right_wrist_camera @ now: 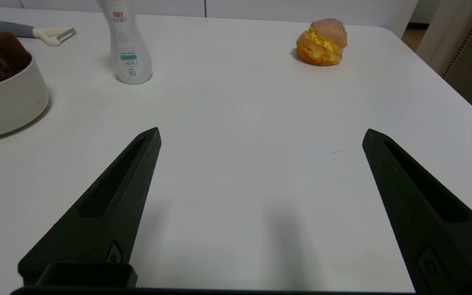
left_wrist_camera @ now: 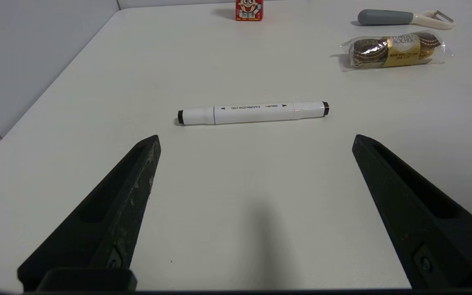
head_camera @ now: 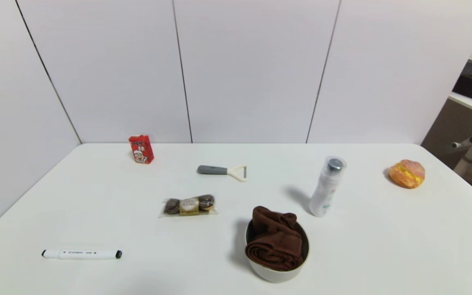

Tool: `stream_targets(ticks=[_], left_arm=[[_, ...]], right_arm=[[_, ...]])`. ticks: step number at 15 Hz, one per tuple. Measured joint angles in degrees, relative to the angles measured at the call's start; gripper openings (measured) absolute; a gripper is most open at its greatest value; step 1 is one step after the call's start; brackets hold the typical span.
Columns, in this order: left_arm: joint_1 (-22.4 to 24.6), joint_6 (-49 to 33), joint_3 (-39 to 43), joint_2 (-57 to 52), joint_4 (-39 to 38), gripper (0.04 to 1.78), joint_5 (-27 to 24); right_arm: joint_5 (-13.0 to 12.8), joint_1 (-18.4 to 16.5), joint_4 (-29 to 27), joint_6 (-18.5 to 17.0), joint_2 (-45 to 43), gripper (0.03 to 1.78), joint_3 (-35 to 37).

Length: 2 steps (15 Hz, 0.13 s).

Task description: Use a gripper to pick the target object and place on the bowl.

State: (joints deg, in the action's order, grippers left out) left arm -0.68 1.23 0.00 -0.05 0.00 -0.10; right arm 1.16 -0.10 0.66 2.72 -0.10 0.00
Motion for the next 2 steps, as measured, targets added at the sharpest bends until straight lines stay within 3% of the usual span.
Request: stream_targets(ticks=[2], left_arm=[[0.00,-0.02,0.00,0.00,0.00,1.69,0.00]], right_arm=[[-0.15,0.00,0.07,-1.01,0.00,1.70,0.00]])
